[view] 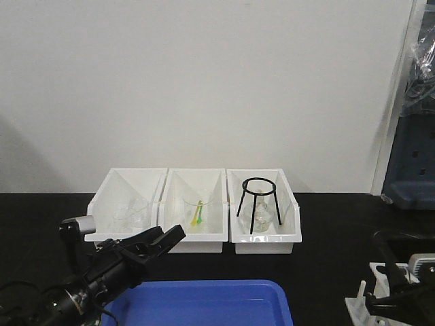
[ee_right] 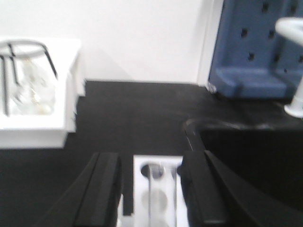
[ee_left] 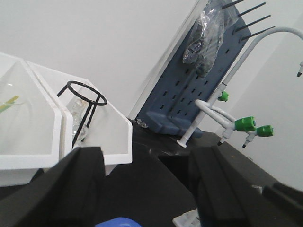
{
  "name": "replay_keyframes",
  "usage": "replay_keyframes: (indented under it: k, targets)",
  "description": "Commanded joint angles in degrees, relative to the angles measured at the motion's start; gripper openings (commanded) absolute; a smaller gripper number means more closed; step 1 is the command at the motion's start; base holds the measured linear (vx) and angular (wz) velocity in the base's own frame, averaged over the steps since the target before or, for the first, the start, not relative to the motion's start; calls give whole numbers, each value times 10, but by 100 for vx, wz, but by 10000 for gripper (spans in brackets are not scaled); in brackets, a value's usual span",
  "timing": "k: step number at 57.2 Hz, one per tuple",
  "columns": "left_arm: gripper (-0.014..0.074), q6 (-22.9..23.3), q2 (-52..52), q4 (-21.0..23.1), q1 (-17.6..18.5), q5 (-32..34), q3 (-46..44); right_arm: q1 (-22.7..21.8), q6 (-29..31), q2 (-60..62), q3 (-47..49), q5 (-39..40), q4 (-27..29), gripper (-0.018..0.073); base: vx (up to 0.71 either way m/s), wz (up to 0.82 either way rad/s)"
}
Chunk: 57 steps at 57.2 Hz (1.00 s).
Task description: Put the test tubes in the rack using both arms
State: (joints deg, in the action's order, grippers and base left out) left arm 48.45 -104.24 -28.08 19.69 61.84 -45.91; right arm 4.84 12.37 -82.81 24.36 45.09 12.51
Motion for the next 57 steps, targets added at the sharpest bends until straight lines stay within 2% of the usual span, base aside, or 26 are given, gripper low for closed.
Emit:
replay_keyframes:
  k: [1, 8, 12, 15, 22, 26, 35, 49, 57]
  targets:
    - [526, -32, 46, 36, -7, 40, -13, -3, 4, 101, 24, -61, -18, 382, 0, 0]
    - [526, -76, 108, 49, -11, -3, -13, -3, 5, 238, 58, -238, -18, 382, 0, 0]
    - [526, -106, 154, 42, -11, -57, -13, -3, 5, 296, 71, -300, -18, 382, 0, 0]
    - [526, -127, 195, 38, -11, -121, -13, -3, 5, 337, 74, -331, -18, 382, 0, 0]
    - [526, -152, 288, 38, -11, -245, -13, -3, 5, 407, 73, -370, -19, 382, 0, 0]
    - [526, -152, 338, 38, -11, -285, -10, -3, 5, 436, 73, -385, -19, 382, 0, 0]
    - [526, -152, 451, 38, -10, -315, 38, -3, 5, 480, 73, -401, -19, 382, 0, 0]
    - [526, -151, 620, 38, -10, -426, 145, -3, 5, 495, 73, -402, -19, 382, 0, 0]
    - [526, -151, 684, 38, -10, -453, 172, -3, 5, 495, 73, -405, -19, 382, 0, 0]
